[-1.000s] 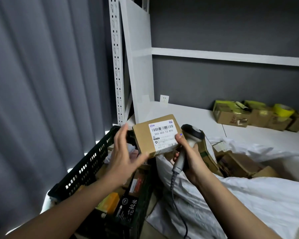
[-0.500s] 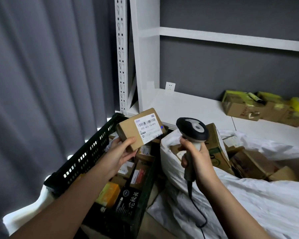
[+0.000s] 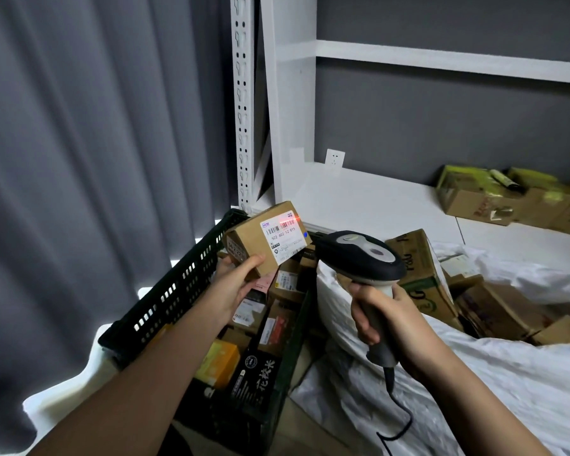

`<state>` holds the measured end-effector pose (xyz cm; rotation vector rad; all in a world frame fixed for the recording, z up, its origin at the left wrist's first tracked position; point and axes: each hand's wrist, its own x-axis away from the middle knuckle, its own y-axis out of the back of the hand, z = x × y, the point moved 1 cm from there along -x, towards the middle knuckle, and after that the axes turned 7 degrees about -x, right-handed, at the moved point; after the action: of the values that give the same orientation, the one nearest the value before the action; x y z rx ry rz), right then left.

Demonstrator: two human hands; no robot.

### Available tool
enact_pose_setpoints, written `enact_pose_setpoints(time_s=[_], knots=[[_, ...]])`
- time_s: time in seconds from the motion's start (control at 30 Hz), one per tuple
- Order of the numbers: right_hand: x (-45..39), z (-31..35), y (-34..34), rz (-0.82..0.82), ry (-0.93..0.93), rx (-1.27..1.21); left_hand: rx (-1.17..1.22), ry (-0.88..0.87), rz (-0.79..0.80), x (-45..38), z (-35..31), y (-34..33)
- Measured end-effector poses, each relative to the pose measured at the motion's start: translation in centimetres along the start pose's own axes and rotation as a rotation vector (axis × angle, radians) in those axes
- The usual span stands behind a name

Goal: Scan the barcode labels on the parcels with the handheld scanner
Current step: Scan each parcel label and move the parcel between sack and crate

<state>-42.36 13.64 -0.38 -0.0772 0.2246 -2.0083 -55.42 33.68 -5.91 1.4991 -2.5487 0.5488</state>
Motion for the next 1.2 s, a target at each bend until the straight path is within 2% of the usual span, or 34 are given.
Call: enact_pose_setpoints(time_s=[0.2, 0.8, 1.0, 1.2], knots=[[0.2, 0.1, 0.2, 0.025, -0.001, 0.059, 0.024, 0.020, -0.026, 0.0, 0.1, -0.2], [0.9, 0.2, 1.4, -0.072, -0.037, 0.026, -0.048, 0.027, 0.021, 1.1, 0.1, -0.4], [2.8, 2.4, 3.9, -0.247, 0.047, -0.110, -0.226, -0.047, 0.037, 3.8, -0.3, -2.8], [6.0, 5.8, 9.9, -0.549, 0.185, -0.235, -0.354, -0.146, 0.136, 5.9, -2.1, -11.4]])
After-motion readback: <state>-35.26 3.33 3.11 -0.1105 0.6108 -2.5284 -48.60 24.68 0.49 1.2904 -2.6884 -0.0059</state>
